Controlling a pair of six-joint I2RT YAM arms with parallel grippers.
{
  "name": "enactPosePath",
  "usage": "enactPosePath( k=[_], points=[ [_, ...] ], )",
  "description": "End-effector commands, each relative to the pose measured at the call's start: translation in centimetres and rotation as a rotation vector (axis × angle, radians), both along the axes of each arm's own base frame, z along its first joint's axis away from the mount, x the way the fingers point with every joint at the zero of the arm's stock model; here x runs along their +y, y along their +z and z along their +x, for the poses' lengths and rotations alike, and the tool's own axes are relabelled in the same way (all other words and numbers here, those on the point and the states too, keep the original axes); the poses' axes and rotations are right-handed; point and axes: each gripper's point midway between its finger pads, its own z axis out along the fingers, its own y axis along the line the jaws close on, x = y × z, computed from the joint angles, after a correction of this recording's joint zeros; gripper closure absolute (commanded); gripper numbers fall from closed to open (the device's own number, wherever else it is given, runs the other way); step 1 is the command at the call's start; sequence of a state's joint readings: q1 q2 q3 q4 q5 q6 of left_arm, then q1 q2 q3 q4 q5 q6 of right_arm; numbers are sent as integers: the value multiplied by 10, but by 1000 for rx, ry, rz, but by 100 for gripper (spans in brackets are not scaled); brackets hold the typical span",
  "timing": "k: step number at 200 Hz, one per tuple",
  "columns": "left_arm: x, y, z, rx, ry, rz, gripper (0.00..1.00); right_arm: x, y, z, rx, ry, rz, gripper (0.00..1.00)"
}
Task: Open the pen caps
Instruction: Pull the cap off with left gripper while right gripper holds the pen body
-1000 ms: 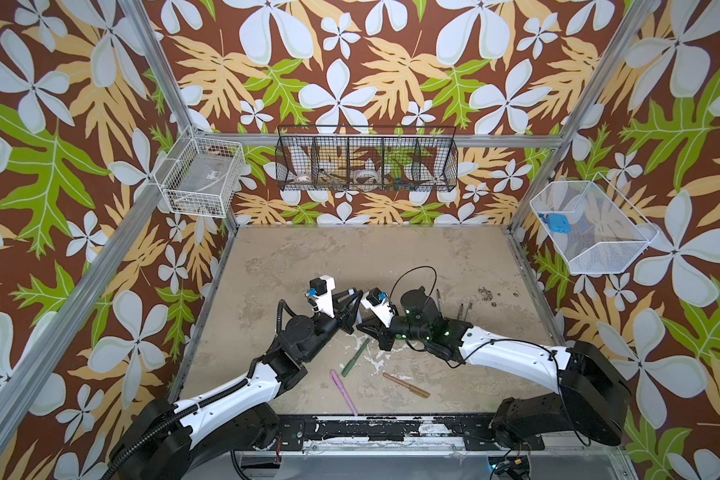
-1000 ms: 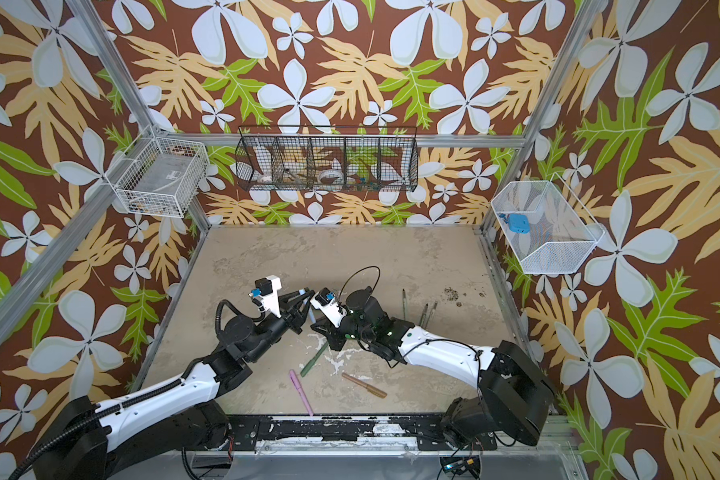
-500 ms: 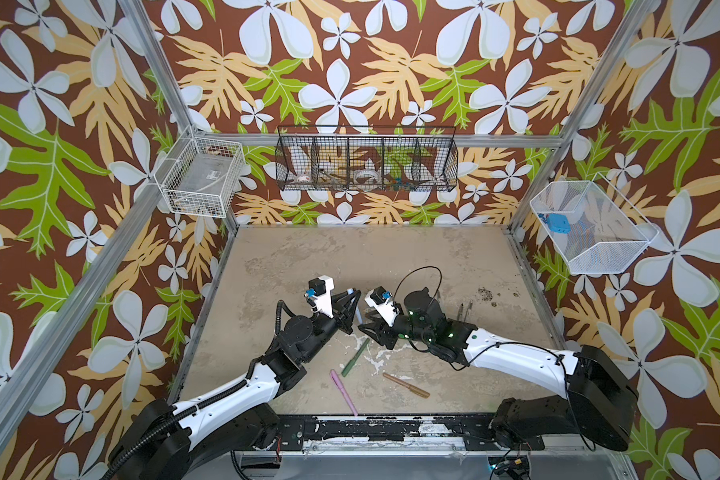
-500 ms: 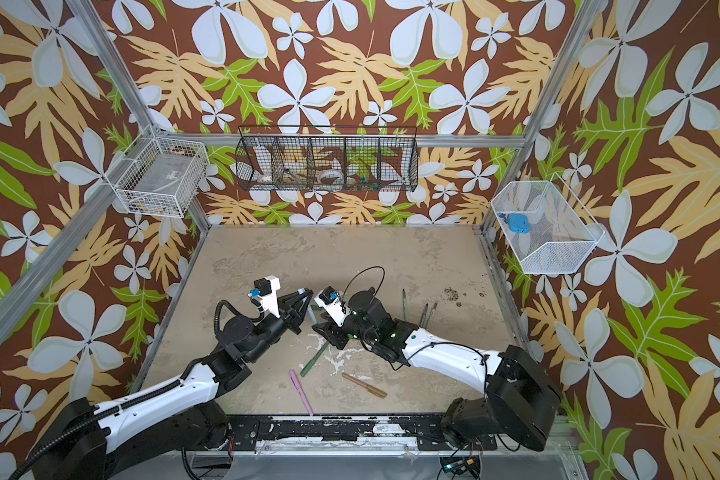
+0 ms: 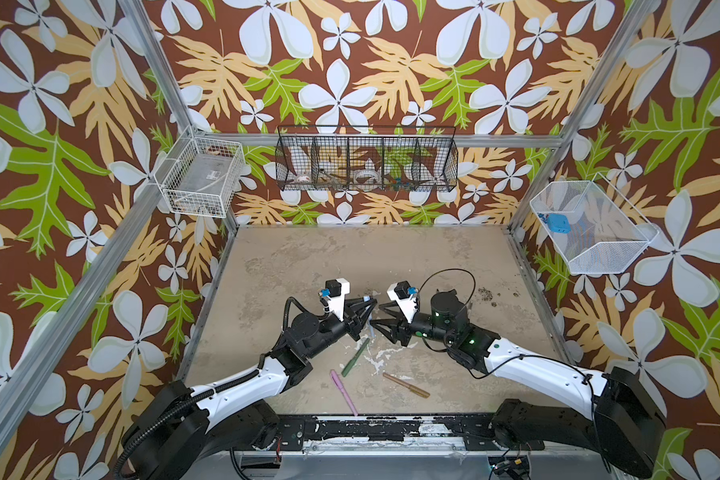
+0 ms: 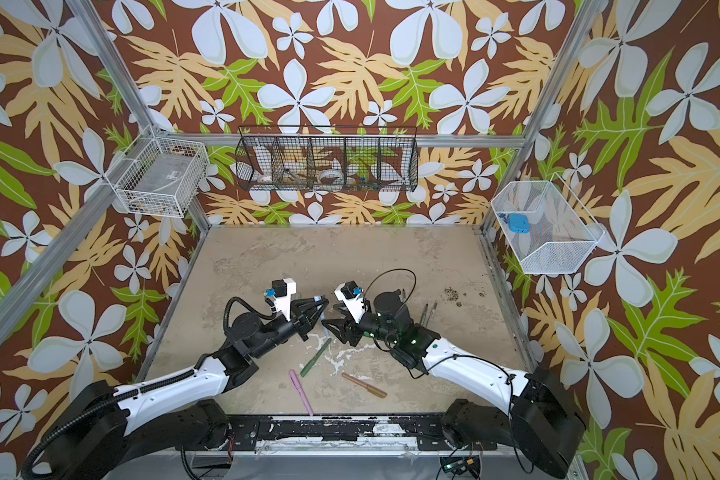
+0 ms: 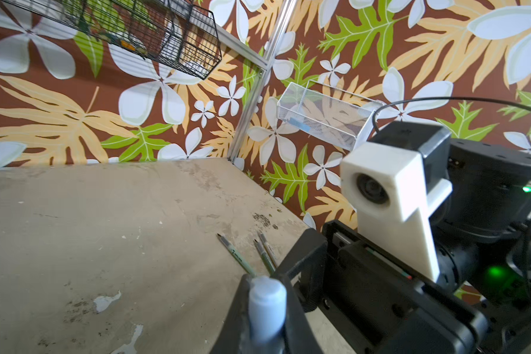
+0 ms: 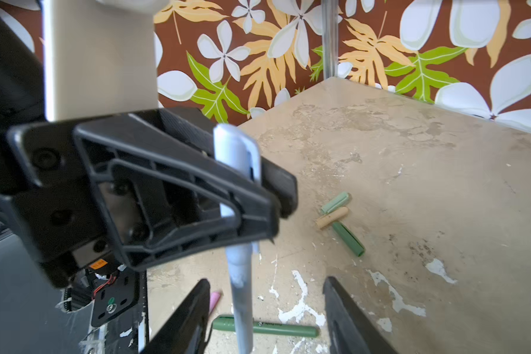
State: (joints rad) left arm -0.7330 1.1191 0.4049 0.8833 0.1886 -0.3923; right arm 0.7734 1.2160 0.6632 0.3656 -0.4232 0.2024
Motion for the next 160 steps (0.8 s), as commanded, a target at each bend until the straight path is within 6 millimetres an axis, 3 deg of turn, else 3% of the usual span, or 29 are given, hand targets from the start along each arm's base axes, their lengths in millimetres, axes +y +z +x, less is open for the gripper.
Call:
enactPosePath(
  k=[1, 38, 118, 160],
  points=[
    [-5, 19, -11, -58, -75, -59, 100, 6, 10, -5, 2, 45, 48, 46],
    [-7, 21, -14, -59, -94, -75, 100, 10, 6, -8, 18, 72, 59, 53],
    [-6, 23, -16, -63, -102, -93, 100, 14, 4, -10, 29, 99, 65, 82],
    [0, 22, -11, -54, -54, -99, 100, 15, 2, -10, 27, 104, 50, 92]
  ],
)
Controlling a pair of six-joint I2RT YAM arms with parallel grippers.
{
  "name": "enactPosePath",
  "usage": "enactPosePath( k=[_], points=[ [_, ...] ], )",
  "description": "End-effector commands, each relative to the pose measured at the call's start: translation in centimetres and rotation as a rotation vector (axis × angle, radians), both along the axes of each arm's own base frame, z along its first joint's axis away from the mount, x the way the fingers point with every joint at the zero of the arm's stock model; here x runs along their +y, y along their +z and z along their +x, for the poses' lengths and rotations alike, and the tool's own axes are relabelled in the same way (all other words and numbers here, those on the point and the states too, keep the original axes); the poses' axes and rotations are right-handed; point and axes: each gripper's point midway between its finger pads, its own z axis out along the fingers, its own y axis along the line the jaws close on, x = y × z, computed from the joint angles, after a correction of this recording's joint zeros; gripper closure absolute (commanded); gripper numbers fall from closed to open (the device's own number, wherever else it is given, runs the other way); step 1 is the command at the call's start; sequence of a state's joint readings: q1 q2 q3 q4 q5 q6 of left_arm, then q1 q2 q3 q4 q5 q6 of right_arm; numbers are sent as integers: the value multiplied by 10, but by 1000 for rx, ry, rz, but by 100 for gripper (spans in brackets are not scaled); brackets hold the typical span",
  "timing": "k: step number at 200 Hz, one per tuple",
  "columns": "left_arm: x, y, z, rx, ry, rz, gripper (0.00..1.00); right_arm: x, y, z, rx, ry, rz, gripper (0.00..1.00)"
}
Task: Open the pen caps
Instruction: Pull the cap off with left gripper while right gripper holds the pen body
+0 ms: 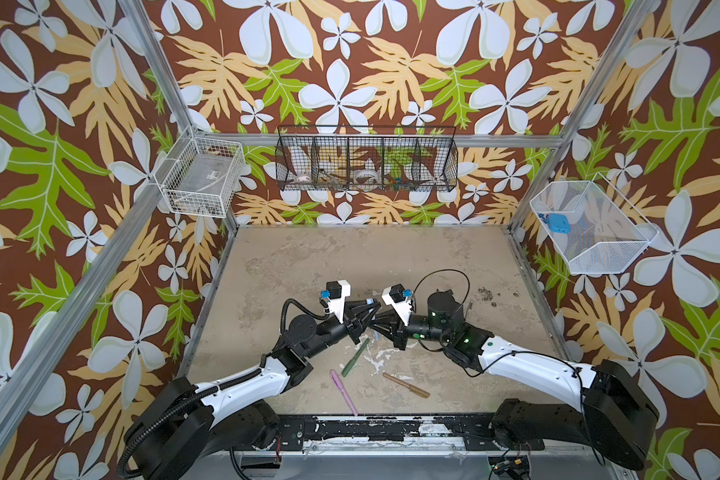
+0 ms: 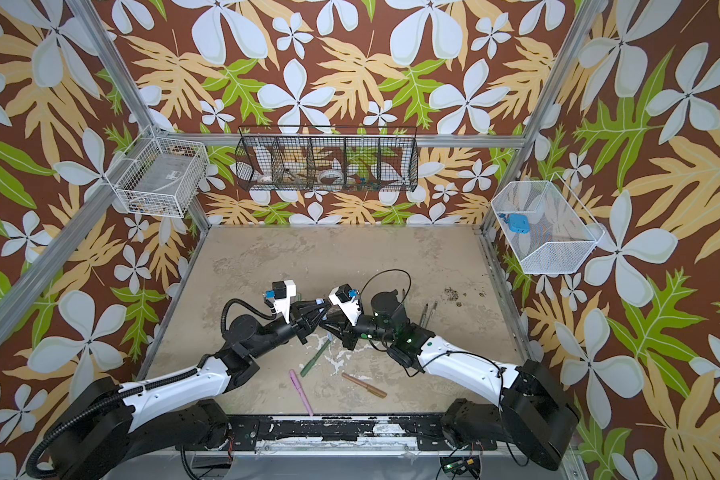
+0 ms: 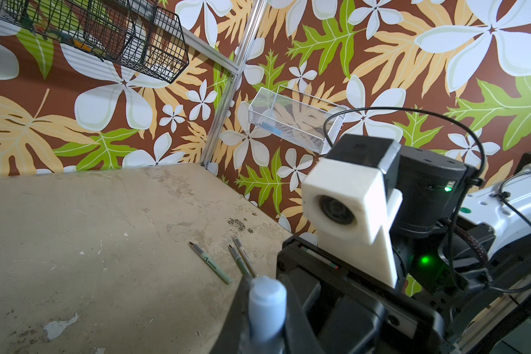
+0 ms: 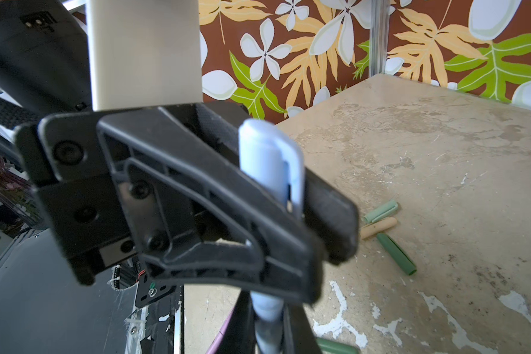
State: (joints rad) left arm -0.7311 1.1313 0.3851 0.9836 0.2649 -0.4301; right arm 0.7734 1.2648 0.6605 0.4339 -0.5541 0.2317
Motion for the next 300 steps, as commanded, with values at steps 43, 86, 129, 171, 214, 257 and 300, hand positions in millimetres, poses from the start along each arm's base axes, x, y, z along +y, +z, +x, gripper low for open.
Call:
enactPosePath(
  k=[43, 86, 129, 171, 214, 257, 300],
  points=[
    [18, 7, 15, 16, 131, -37, 100, 0, -1, 6, -16, -21, -13, 100],
    [21, 7, 16, 19, 149, -41, 100, 3, -4, 3, -9, 7, -23, 100],
    [26, 11, 14, 3, 156, -50, 100, 6, -5, -1, -5, 38, -19, 100],
    [26, 14, 9, -13, 125, -66, 100, 10, -6, -9, 11, 96, -8, 100],
    [29, 16, 8, -23, 123, -75, 100, 12, -10, -12, 27, 126, -16, 100],
    [32, 18, 7, -28, 123, -88, 100, 18, -18, -17, 61, 179, -24, 100],
    [37, 16, 10, -20, 149, -92, 100, 22, -26, -16, 89, 187, -27, 100]
  ],
)
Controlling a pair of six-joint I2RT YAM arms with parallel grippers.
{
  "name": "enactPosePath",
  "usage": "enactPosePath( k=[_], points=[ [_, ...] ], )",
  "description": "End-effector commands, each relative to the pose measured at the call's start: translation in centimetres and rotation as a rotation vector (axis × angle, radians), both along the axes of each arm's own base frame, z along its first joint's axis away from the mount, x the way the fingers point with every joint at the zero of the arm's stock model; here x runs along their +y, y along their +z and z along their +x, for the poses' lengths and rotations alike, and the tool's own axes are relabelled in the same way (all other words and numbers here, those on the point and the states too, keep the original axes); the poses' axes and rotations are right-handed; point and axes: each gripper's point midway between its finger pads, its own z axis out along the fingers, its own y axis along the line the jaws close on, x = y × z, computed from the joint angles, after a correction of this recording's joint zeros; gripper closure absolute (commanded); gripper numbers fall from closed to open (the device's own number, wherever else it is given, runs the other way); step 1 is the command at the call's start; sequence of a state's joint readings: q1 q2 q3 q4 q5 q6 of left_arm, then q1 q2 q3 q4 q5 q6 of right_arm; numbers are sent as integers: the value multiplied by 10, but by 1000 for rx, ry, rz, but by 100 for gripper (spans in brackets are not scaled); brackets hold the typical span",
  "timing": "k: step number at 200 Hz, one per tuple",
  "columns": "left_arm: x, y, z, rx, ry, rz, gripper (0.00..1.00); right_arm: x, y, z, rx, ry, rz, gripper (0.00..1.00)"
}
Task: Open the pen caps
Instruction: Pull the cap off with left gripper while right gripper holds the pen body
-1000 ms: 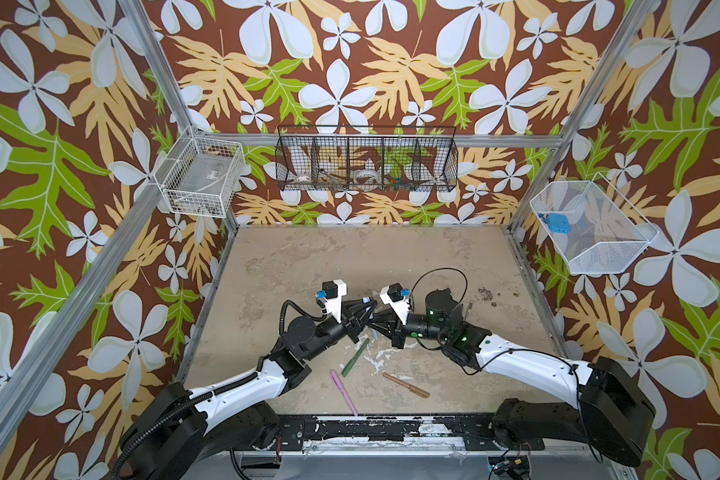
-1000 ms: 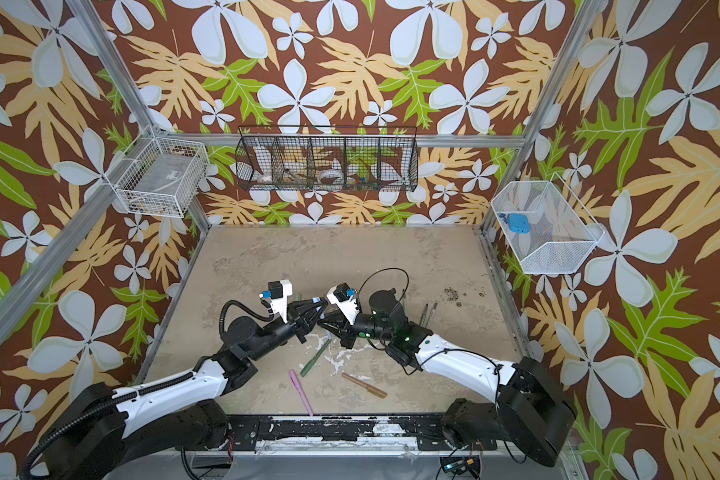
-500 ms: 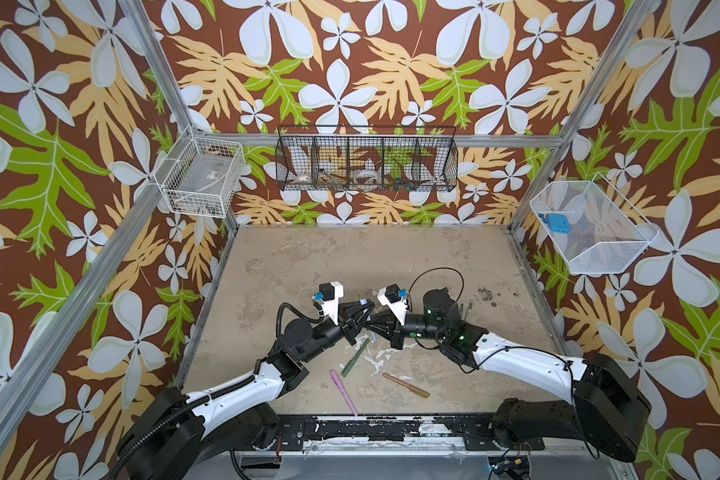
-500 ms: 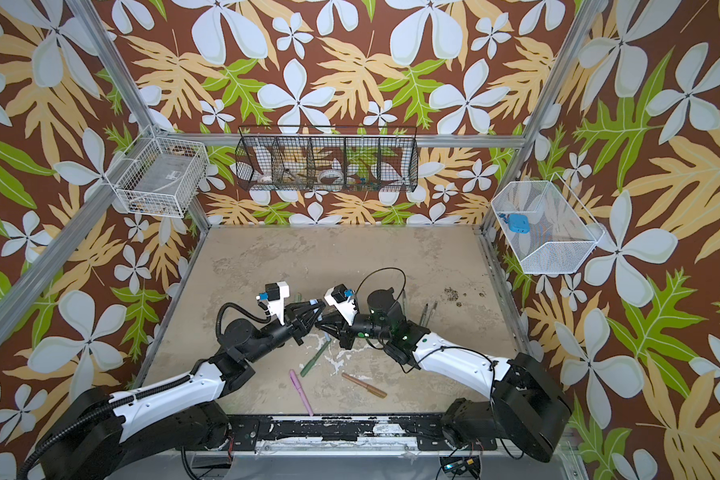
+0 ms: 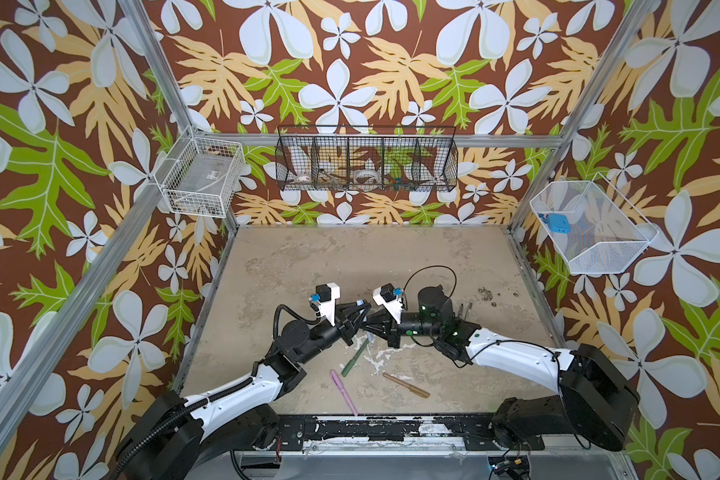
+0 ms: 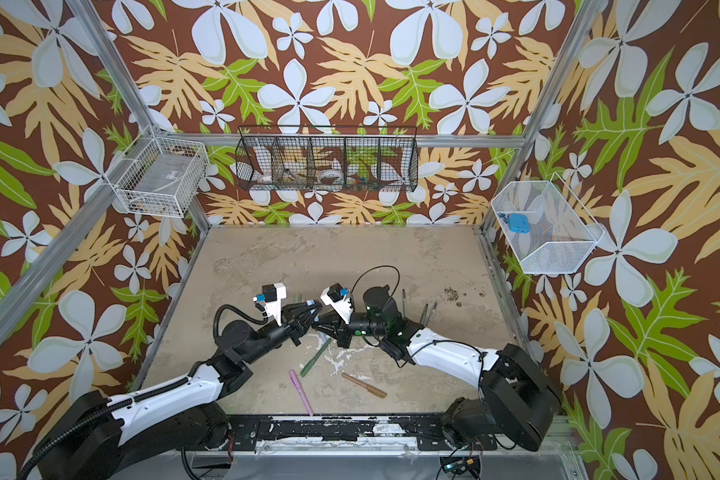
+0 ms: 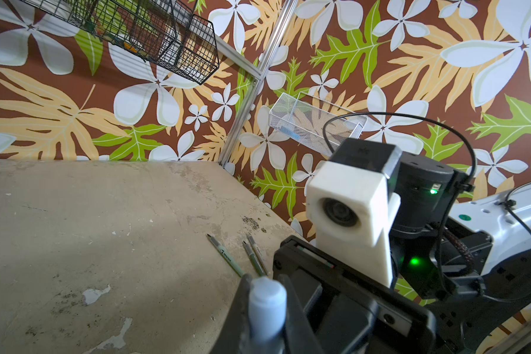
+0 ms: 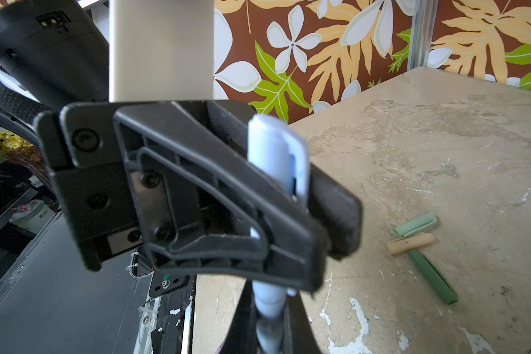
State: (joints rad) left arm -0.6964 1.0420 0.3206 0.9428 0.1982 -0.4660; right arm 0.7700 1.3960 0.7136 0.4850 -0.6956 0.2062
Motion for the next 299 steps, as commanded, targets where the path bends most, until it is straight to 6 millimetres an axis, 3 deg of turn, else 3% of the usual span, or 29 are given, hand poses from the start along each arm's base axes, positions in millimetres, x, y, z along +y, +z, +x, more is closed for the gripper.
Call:
enactPosePath(
  k=[1, 55, 131, 206, 299],
  points=[
    [10, 25, 5, -69, 56, -70, 100, 0, -15, -11, 66, 47, -36, 100],
    [22, 16, 21, -14, 162, -50, 100, -6, -25, 11, 27, -117, -110, 100],
    [41, 11, 31, 22, 275, -53, 100, -7, -22, 21, -160, -355, -241, 100],
    [44, 12, 31, 20, 275, -64, 100, 11, -27, -6, -70, -115, -184, 100],
    [49, 14, 30, 13, 276, -85, 100, 3, -36, -2, 27, -37, -154, 100]
  ],
)
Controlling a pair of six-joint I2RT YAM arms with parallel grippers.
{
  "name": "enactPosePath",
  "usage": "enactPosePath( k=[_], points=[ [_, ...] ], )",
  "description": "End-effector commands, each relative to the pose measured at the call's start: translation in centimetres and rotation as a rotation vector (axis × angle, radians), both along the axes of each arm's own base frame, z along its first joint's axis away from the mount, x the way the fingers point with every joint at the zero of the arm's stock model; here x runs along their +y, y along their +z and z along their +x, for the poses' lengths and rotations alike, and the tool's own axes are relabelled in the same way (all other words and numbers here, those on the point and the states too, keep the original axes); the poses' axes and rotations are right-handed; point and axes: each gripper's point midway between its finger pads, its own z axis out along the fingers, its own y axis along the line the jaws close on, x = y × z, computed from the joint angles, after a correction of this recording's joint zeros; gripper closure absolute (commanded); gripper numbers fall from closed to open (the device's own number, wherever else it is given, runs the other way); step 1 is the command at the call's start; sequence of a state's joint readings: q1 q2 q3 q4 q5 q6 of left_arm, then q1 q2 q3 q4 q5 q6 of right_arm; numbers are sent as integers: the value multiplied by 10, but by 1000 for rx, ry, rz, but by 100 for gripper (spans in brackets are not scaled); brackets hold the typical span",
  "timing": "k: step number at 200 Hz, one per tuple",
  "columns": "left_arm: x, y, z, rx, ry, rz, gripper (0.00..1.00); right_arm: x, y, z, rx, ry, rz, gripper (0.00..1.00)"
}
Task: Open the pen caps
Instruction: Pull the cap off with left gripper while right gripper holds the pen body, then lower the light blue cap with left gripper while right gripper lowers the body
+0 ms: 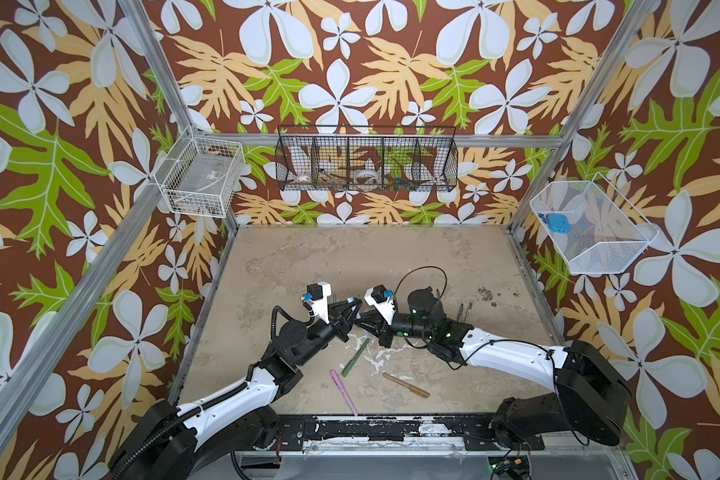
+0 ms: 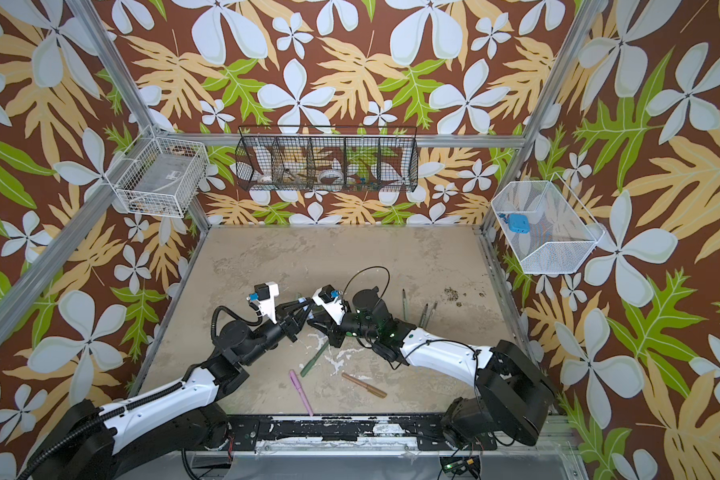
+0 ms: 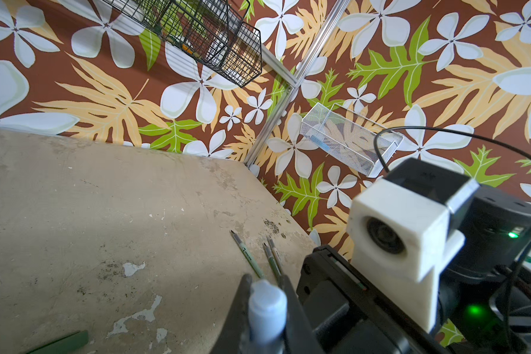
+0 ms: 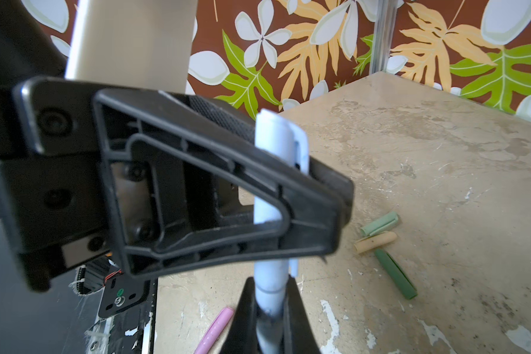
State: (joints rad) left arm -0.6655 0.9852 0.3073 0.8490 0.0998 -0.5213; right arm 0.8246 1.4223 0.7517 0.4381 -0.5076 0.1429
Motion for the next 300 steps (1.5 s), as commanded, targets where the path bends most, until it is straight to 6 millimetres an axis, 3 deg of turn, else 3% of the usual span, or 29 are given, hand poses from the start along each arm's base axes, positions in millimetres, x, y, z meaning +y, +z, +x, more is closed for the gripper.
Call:
enactPosePath(
  k=[1, 156, 215, 234, 300],
  points=[
    [26, 25, 15, -76, 156, -60, 100, -6, -28, -17, 110, 64, -75, 100],
    [30, 31, 7, -107, 120, -106, 100, -3, -55, -25, 167, 164, -116, 100],
    [30, 32, 7, -105, 111, -118, 100, -12, -76, -2, 154, 59, -185, 100],
    [30, 33, 6, -106, 112, -121, 100, -17, -75, 6, 127, 9, -194, 100],
    [36, 23, 17, -59, 176, -89, 100, -19, -64, 6, 109, -2, -173, 100]
  ],
)
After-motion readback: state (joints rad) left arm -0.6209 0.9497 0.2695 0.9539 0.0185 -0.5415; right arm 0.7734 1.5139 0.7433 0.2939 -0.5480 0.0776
